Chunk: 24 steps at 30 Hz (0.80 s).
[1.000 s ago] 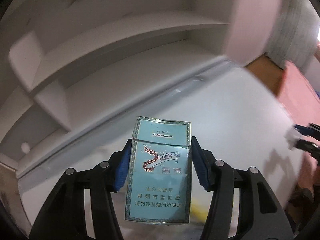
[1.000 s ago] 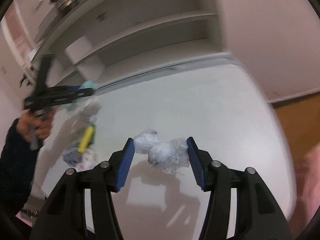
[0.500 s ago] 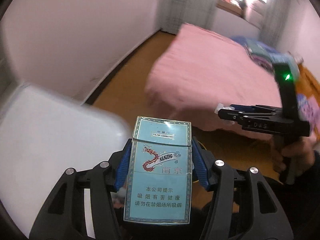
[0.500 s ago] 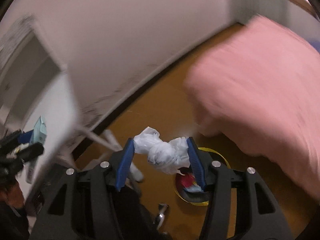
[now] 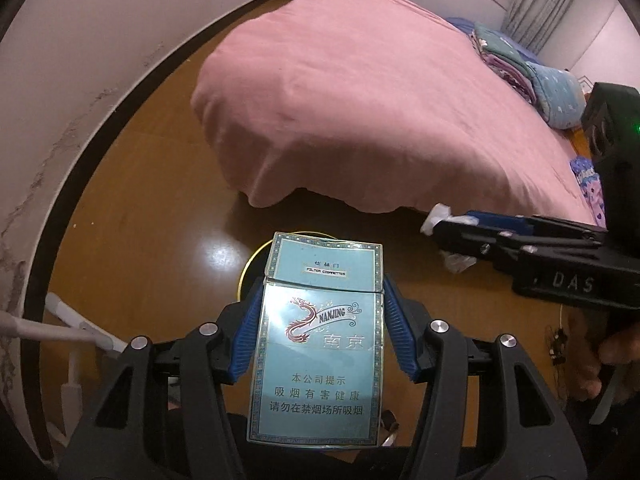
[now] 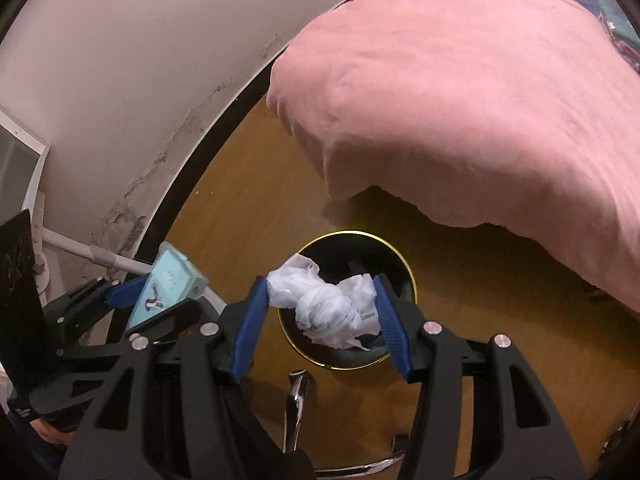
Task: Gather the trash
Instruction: 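Carry the cigarette pack and plastic bag over the bin and open both tools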
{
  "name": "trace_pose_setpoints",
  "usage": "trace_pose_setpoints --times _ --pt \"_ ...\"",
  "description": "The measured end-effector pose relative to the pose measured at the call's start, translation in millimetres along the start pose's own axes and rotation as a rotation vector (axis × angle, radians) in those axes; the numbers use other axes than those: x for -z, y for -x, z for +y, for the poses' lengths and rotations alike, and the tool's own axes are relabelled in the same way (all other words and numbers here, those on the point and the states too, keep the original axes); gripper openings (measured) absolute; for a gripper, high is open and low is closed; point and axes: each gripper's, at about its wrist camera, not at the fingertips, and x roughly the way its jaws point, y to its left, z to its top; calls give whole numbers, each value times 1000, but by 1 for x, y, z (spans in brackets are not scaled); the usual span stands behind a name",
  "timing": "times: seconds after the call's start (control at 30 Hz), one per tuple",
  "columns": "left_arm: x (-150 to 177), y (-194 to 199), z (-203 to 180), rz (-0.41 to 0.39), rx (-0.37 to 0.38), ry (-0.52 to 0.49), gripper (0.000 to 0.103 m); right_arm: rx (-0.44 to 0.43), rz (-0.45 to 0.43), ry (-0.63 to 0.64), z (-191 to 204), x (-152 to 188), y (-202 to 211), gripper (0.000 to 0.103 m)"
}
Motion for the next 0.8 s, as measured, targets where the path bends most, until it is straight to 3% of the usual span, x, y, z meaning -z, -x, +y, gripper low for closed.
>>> trace_pose_setpoints --times 0.17,0.3,0.5,0.67,0.73,0.8 --pt "-1 -9 -15 12 -3 -30 56 1 -12 -2 0 4 2 54" --pt "-9 -15 -15 4 2 -22 76 0 -26 -2 1 4 9 62" --pt "-14 -1 -12 -18 -24 -25 76 1 -43 1 5 3 13 67" --pt "-12 47 -6 -85 -64 -28 83 -3 -79 39 26 1 33 70" --pt "-8 78 -3 -129 -95 -31 91 -15 -109 97 53 -1 48 72" --pt "2 121 5 -190 -147 -28 92 -36 -135 164 83 -3 60 75"
